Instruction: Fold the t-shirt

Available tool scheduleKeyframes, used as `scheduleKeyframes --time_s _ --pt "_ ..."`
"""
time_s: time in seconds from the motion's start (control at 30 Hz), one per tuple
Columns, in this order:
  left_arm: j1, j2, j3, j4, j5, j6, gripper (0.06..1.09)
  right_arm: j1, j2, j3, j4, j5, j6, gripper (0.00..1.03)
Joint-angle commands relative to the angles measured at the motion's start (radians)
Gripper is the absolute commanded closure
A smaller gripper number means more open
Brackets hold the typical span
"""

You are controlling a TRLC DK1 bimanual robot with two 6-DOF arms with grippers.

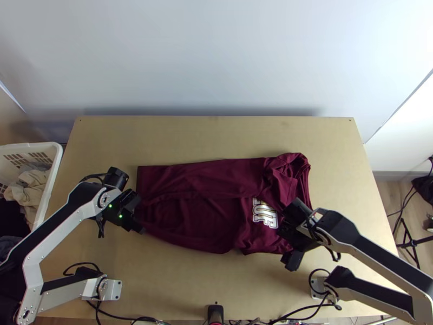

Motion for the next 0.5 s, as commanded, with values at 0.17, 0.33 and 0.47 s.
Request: scheduleKeyframes --time_s 0.17,0.33,0.47 --pt "0.002 0.052 0.052 0.027 0.001 -0.013 1.05 0.006 0.147 -0.023 0.079 0.039 -0.012 0.16" --pt "0.018 0.067 0.055 0.038 -0.001 0.001 1.05 0.004 0.178 -0.032 0.102 0.065 -0.012 0.16" --pt "0.024 0.078 0.064 0.041 -0.001 0.004 1.05 0.004 0.203 -0.029 0.119 0.091 -0.012 0.21"
